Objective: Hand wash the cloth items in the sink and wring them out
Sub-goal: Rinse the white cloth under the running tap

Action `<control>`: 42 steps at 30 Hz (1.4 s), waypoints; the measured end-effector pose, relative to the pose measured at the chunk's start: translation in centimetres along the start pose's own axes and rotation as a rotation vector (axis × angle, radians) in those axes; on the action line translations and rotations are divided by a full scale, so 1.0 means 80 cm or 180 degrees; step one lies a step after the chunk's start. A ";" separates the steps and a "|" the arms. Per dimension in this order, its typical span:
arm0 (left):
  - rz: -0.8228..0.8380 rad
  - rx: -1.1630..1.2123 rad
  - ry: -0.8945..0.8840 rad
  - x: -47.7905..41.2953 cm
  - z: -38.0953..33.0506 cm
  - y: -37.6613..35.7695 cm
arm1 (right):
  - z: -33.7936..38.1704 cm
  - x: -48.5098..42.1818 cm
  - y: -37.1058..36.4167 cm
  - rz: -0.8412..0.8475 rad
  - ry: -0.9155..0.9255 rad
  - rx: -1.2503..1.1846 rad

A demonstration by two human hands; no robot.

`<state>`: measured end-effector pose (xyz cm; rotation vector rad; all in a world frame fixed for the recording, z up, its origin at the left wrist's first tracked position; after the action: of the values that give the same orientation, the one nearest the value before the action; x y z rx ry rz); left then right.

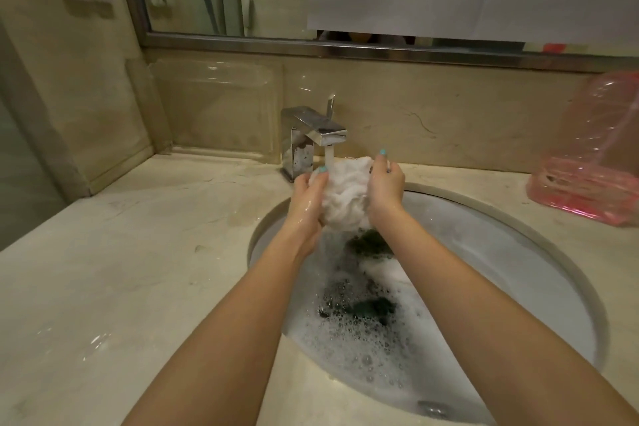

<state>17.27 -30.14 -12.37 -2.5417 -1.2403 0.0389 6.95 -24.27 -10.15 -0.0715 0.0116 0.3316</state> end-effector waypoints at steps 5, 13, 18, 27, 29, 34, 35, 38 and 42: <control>0.0007 -0.0040 -0.0266 -0.010 -0.003 0.007 | -0.005 -0.003 -0.002 0.0469 -0.0535 -0.0438; -0.1478 -0.1468 -0.0664 -0.010 -0.021 0.016 | -0.017 0.042 -0.017 0.1165 0.0377 -0.0065; -0.1566 -0.1394 -0.0593 -0.015 -0.017 0.021 | -0.023 0.064 -0.024 0.0939 0.0954 0.0251; -0.0702 -0.0829 -0.0924 -0.008 -0.017 -0.008 | -0.017 0.040 -0.018 0.0460 0.0915 0.0885; -0.0731 -0.1023 -0.0997 -0.008 -0.014 -0.015 | -0.016 0.033 -0.011 0.0526 0.0877 0.0660; -0.1266 -0.0692 -0.0586 -0.019 -0.016 0.010 | -0.013 0.065 -0.020 0.1129 0.1317 0.0556; -0.1319 -0.0620 -0.0575 -0.022 -0.015 0.017 | -0.012 0.075 -0.025 0.1202 0.1479 0.0621; -0.1065 -0.1144 -0.0742 -0.011 -0.019 0.014 | -0.002 0.078 -0.028 0.0956 0.1685 0.0862; -0.0622 -0.0949 -0.0888 0.017 -0.018 -0.022 | 0.012 0.036 -0.008 0.0365 0.0661 0.0615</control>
<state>17.00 -28.42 -10.32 -2.7179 -1.7117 0.1834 9.85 -23.90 -9.18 0.0869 0.2539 0.4351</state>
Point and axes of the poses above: each hand's wrist, its own x-axis away from the middle knuckle, its own y-axis out of the back of the hand, z = x × y, the point moved 2 cm from there along -x, towards the middle knuckle
